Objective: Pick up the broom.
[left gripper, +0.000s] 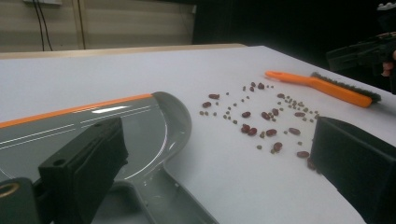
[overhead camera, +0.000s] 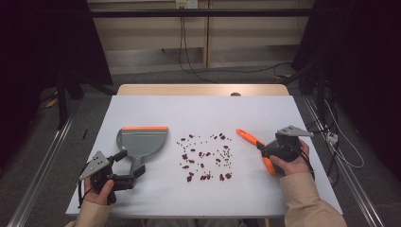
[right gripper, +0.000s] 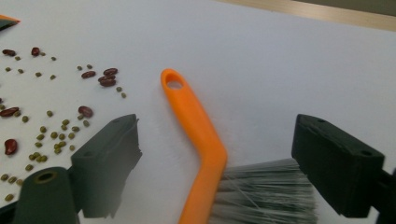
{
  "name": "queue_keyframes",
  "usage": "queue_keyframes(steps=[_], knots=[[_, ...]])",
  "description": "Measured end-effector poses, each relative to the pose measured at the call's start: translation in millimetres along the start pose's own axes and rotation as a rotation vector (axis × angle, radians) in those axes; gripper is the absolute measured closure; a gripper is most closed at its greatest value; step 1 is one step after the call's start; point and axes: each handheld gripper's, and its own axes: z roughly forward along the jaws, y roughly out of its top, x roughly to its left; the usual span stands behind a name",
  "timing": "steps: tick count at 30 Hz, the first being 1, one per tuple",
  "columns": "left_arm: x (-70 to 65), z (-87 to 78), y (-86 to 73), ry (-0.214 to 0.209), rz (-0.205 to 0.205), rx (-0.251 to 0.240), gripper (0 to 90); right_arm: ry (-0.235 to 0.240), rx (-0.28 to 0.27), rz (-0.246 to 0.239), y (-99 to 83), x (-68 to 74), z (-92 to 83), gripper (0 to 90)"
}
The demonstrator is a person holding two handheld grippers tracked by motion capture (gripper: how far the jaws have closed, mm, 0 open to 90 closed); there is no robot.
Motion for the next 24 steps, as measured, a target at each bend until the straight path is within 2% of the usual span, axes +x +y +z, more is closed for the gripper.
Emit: queue_keyframes(steps=[2,3,4,6,8,12,17,19,21,23,24], knots=[[-0.9,-1.6,0.2,0.003,0.006,0.001,3.5,0.009,0.019,0.023,3.1,-4.5,3.6,20.4],[-1.6,-1.8,0.1,0.003,-0.001,-0.005,3.5,0.024,0.051,0.025,6.1,-7.9,7.2,31.3],[-1.5,-2.0,0.1,0.002,0.001,-0.005,3.5,0.024,0.051,0.025,6.1,-7.9,7.2,31.3],[-0.9,-2.2,0.1,0.006,0.0,-0.005,3.5,0.027,0.091,0.027,8.7,-9.9,11.8,34.4],[-0.8,-2.0,-0.1,0.008,-0.003,-0.006,3.5,0.024,0.122,0.014,10.9,-10.9,15.6,43.3],[-0.1,-2.2,-0.5,0.006,0.002,0.002,3.5,0.027,0.187,0.021,11.9,-11.0,23.6,46.4],[-0.3,-0.9,-0.7,0.004,-0.004,0.001,3.5,0.038,0.258,0.042,12.7,-8.1,29.9,53.8],[-0.7,-0.5,-0.5,0.004,0.0,0.003,3.5,0.044,0.289,0.036,13.8,-8.1,32.0,57.3],[-0.9,-0.4,-0.3,0.003,0.005,0.004,3.5,0.055,0.309,0.048,14.9,-8.3,33.4,58.6],[-1.0,-0.5,-0.3,0.004,0.002,0.008,3.5,0.048,0.328,0.045,15.9,-8.5,34.4,61.3],[-0.8,0.0,-0.6,0.004,-0.001,0.004,3.5,0.062,0.332,0.047,16.3,-8.8,35.2,62.5]])
